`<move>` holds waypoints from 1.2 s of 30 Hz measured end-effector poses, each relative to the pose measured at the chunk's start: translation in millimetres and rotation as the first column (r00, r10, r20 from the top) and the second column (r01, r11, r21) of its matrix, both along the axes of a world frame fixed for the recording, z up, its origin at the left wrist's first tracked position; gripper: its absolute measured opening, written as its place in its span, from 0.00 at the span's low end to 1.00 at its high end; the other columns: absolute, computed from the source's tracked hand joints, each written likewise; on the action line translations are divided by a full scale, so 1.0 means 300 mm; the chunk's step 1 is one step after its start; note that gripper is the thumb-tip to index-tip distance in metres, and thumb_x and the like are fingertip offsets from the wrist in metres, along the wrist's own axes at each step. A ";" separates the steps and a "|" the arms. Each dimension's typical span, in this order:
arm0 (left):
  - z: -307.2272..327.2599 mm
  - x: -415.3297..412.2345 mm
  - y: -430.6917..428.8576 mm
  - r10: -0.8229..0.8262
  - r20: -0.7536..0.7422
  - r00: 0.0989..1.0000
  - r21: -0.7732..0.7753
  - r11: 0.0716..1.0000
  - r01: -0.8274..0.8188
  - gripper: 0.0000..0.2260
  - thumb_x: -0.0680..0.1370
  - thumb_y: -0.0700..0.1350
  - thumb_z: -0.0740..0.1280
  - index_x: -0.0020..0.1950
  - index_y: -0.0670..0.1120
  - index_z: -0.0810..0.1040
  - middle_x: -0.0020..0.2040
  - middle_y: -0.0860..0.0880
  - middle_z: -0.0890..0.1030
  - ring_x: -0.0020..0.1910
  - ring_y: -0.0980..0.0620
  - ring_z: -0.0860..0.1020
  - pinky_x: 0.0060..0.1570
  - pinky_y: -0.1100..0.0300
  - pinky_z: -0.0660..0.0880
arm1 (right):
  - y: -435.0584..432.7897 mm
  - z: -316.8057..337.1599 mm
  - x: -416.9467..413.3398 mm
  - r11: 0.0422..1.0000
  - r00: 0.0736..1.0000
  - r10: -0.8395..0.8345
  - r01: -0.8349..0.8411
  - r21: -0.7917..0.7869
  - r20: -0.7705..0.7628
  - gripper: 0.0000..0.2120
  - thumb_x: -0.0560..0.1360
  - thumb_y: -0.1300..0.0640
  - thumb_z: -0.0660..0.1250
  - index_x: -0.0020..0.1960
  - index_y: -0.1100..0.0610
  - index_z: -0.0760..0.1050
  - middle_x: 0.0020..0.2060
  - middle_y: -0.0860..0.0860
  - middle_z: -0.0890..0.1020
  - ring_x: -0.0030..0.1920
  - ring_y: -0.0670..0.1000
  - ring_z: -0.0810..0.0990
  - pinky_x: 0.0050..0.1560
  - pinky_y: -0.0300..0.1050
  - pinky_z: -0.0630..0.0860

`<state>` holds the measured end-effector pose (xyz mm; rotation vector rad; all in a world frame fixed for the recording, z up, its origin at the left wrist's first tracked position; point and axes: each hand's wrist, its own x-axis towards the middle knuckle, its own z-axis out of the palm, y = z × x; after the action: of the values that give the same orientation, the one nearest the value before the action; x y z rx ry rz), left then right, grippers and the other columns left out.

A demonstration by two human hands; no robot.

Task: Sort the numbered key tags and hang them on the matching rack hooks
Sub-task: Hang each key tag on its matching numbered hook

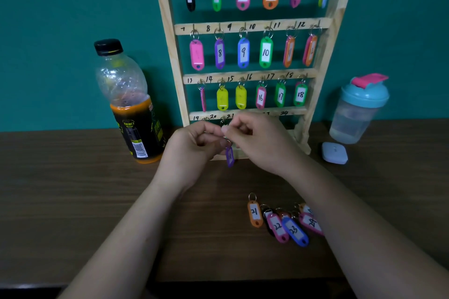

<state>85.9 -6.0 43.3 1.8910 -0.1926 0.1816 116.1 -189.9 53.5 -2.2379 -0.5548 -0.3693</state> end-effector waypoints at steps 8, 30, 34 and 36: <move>-0.020 -0.002 -0.071 0.072 0.039 0.997 -0.029 0.997 -0.071 0.09 0.76 0.40 0.78 0.52 0.46 0.82 0.41 0.51 0.89 0.44 0.55 0.88 0.45 0.60 0.80 | -0.084 -0.023 -0.008 1.000 0.994 0.002 -0.005 -0.023 -0.108 0.03 0.81 0.51 0.71 0.49 0.47 0.83 0.42 0.43 0.85 0.46 0.41 0.82 0.52 0.50 0.82; -0.045 -0.013 -0.070 -0.149 -0.200 0.968 0.388 0.895 0.218 0.03 0.75 0.48 0.79 0.47 0.54 0.88 0.43 0.56 0.87 0.43 0.58 0.83 0.52 0.58 0.80 | -0.060 -0.023 0.064 0.975 0.988 -0.112 0.131 0.180 -0.109 0.06 0.85 0.55 0.65 0.50 0.54 0.78 0.35 0.54 0.83 0.37 0.60 0.82 0.34 0.56 0.75; -0.044 -0.029 -0.071 -0.181 -0.294 0.938 0.446 0.843 0.302 0.04 0.74 0.53 0.79 0.47 0.58 0.88 0.45 0.58 0.86 0.48 0.61 0.82 0.54 0.62 0.78 | -0.057 -0.025 0.075 0.974 0.980 -0.155 0.173 0.148 -0.128 0.06 0.85 0.54 0.64 0.53 0.54 0.78 0.38 0.51 0.84 0.37 0.58 0.84 0.36 0.56 0.79; -0.045 -0.033 -0.073 -0.200 -0.315 0.928 0.458 0.824 0.334 0.05 0.73 0.54 0.80 0.47 0.59 0.88 0.44 0.56 0.86 0.47 0.59 0.82 0.52 0.63 0.77 | -0.059 -0.035 0.087 0.975 0.979 -0.173 0.186 0.123 -0.111 0.06 0.85 0.55 0.64 0.52 0.54 0.78 0.38 0.47 0.83 0.33 0.50 0.82 0.32 0.50 0.77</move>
<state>76.0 -27.8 29.9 2.3598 -0.3574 -0.3427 142.2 -207.6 42.9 -2.1690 -0.2668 -0.3726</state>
